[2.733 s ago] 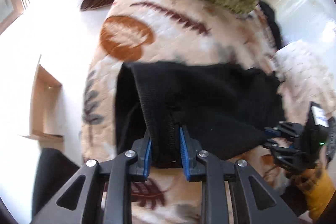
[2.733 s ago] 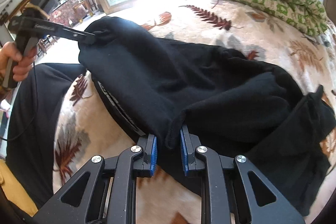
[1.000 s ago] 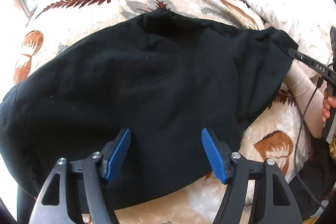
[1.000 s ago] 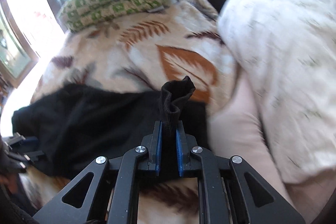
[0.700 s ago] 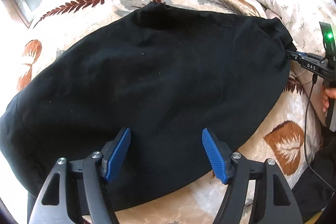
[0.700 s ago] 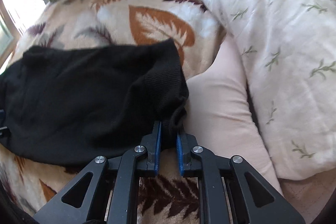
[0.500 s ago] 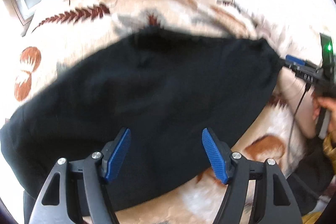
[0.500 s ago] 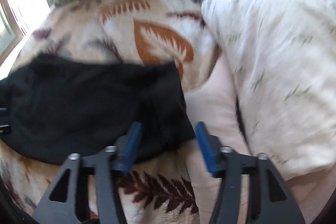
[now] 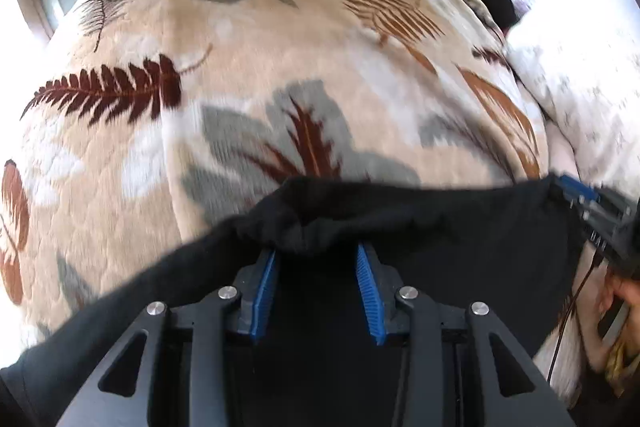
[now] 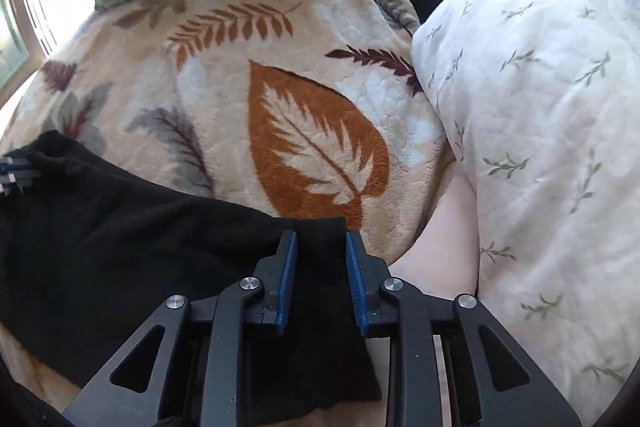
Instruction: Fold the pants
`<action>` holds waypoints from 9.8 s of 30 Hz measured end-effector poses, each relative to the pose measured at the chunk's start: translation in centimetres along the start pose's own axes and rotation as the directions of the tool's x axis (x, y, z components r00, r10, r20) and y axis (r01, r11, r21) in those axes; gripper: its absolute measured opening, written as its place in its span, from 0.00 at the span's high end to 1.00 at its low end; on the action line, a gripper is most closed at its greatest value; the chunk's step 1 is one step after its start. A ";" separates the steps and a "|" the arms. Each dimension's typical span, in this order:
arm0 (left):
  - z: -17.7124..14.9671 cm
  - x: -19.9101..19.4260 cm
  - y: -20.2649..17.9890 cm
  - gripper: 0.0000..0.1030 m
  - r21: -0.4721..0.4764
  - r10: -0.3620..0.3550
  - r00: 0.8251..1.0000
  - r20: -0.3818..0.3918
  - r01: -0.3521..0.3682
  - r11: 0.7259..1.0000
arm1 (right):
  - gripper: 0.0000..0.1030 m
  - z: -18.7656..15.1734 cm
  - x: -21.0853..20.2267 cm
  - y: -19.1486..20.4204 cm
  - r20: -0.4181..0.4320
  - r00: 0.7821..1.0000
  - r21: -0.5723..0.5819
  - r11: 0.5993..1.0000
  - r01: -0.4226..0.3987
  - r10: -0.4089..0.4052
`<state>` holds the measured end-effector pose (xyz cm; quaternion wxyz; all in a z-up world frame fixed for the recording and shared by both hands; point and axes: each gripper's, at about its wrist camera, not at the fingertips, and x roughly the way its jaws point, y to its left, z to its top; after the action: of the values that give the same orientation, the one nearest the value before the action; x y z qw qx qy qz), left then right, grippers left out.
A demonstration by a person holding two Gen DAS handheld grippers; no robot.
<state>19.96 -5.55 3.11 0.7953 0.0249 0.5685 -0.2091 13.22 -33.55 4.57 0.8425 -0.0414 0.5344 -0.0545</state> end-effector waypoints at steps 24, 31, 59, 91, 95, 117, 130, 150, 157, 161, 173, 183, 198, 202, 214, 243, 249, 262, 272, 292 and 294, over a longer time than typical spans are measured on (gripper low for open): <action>-10.2 -9.9 12.8 0.46 -0.173 0.155 0.977 0.150 -0.128 0.977 | 0.62 -4.0 -5.1 9.2 0.033 0.969 -0.056 0.969 -0.242 0.244; -8.6 -7.7 12.4 0.46 -0.135 0.228 0.965 0.129 -0.211 0.968 | 0.56 -4.9 -2.9 9.0 0.006 0.971 -0.051 0.970 -0.238 0.239; -13.8 -8.5 5.9 0.40 -0.086 0.070 0.986 0.153 -0.057 0.995 | 0.31 -8.0 -5.0 14.2 -0.020 0.937 -0.105 0.931 -0.349 0.349; -6.2 -1.8 -11.0 0.25 0.174 -0.071 0.997 0.039 0.063 0.983 | 0.27 -9.4 -4.3 -0.8 -0.016 0.910 0.475 0.804 -0.358 0.415; -6.1 -1.4 -11.2 0.26 0.174 -0.071 0.997 0.039 0.063 0.983 | 0.27 -9.3 -4.1 -0.6 -0.011 0.917 0.471 0.811 -0.347 0.399; -6.7 1.8 -11.5 0.47 0.189 -0.041 0.999 0.007 0.039 0.981 | 0.78 -8.4 -3.6 -2.3 0.155 0.932 0.507 0.784 -0.359 0.327; -7.5 2.3 -13.5 0.50 0.233 0.016 0.999 0.041 -0.026 0.972 | 0.80 -7.9 -3.2 -1.6 0.144 0.928 0.472 0.800 -0.371 0.345; -10.5 -7.5 5.0 0.33 -0.148 -0.138 0.984 0.115 0.155 0.977 | 0.86 -3.6 -8.6 10.5 0.198 0.853 0.093 0.857 -0.506 0.482; -11.1 -7.6 8.3 0.33 -0.233 -0.226 0.951 0.209 0.273 0.934 | 0.86 -3.7 -7.2 18.0 0.101 0.803 0.039 0.804 -0.593 0.588; -11.2 -7.1 8.7 0.33 -0.235 -0.258 0.943 0.212 0.305 0.923 | 0.82 -4.5 -6.1 20.4 0.026 0.783 -0.009 0.783 -0.622 0.622; -10.1 -9.7 6.7 0.33 -0.180 -0.252 0.932 0.259 0.303 0.936 | 0.45 -6.6 -9.1 17.9 0.054 0.720 -0.034 0.722 -0.691 0.691; -7.9 -6.5 -1.4 0.33 -0.025 -0.208 0.965 0.160 0.214 0.976 | 0.76 -7.5 -5.7 14.4 0.062 0.815 0.141 0.804 -0.578 0.576; -11.4 -5.2 1.6 0.59 -0.071 -0.065 0.982 0.179 0.079 0.994 | 0.75 -7.7 -5.1 13.7 0.079 0.850 0.102 0.844 -0.527 0.521; -11.5 -7.0 2.1 0.32 -0.088 -0.094 0.982 0.162 0.109 0.990 | 0.74 -7.1 -7.2 13.8 0.116 0.845 0.080 0.843 -0.532 0.522; -13.1 -12.6 10.3 0.07 -0.138 0.074 0.979 0.188 -0.048 0.989 | 0.44 -7.4 -12.5 20.7 0.168 0.821 -0.194 0.835 -0.515 0.546; -14.9 -12.4 23.8 0.04 -0.505 -0.005 0.987 0.159 0.086 0.859 | 0.43 -7.4 -13.6 38.0 0.006 0.743 -0.486 0.651 -0.583 0.670; -15.1 -11.4 24.3 0.12 -0.519 -0.054 0.988 0.147 0.123 0.846 | 0.41 -7.8 -12.3 40.7 -0.015 0.772 -0.529 0.650 -0.545 0.635; -14.7 -10.5 24.5 0.15 -0.538 -0.118 0.981 0.154 0.184 0.823 | 0.79 -7.9 -12.8 40.9 0.130 0.818 -0.619 0.690 -0.375 0.561; -14.5 -9.7 23.7 0.25 -0.543 -0.187 0.964 0.187 0.260 0.798 | 0.81 -6.1 -13.8 39.3 0.128 0.770 -0.528 0.700 -0.481 0.625; -13.1 -13.5 19.0 0.76 -0.457 -0.201 0.938 0.281 0.316 0.832 | 0.83 -5.3 -15.5 35.1 0.143 0.716 -0.454 0.689 -0.566 0.683; -12.4 -14.1 17.8 0.76 -0.435 -0.203 0.937 0.284 0.314 0.844 | 0.83 -4.9 -15.9 33.7 0.155 0.704 -0.421 0.691 -0.588 0.693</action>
<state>11.59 18.42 8.13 0.8007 -0.2717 0.5058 -0.1710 3.64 1.97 12.43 0.8575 -0.0026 0.3800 0.3467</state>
